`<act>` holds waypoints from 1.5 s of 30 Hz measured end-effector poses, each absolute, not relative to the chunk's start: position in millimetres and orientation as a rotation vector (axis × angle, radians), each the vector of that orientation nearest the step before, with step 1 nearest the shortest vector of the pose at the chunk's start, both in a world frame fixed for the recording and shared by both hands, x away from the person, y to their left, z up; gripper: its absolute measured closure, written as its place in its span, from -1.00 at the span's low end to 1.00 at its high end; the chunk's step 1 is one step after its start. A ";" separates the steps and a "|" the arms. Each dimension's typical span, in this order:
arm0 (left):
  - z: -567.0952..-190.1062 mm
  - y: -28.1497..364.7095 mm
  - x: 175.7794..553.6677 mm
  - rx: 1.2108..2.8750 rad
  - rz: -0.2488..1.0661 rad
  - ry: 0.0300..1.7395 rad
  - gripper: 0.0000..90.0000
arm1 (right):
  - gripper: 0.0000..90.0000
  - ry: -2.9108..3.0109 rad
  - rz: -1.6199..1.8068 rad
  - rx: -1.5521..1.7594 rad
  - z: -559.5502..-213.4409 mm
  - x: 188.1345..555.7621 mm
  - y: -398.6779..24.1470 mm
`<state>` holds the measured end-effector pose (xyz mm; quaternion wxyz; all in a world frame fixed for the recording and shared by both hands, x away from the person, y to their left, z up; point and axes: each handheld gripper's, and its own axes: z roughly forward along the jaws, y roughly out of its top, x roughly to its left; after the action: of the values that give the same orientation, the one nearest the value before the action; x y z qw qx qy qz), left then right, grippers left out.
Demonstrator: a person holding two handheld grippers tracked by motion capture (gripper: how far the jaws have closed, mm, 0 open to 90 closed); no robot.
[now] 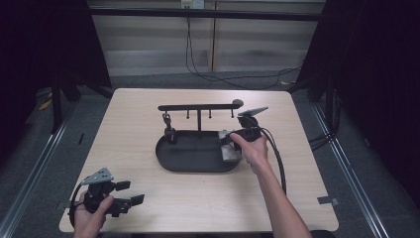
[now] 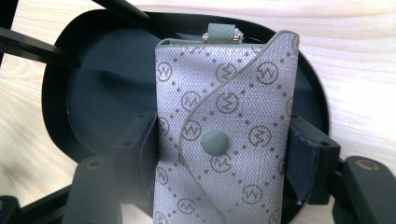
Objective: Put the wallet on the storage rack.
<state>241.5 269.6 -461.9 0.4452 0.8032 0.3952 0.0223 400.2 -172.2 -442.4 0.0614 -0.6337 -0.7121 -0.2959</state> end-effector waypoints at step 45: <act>-461.9 268.6 242.8 1.988 0.059 0.980 -0.61 | -0.41 -2.279 -0.975 -1.872 -458.8 393.4 -163.7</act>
<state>242.8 268.6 -461.9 0.4459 0.8025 0.3957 0.0237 393.4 -163.7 -458.8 0.0178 -0.6026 -0.7335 -0.3139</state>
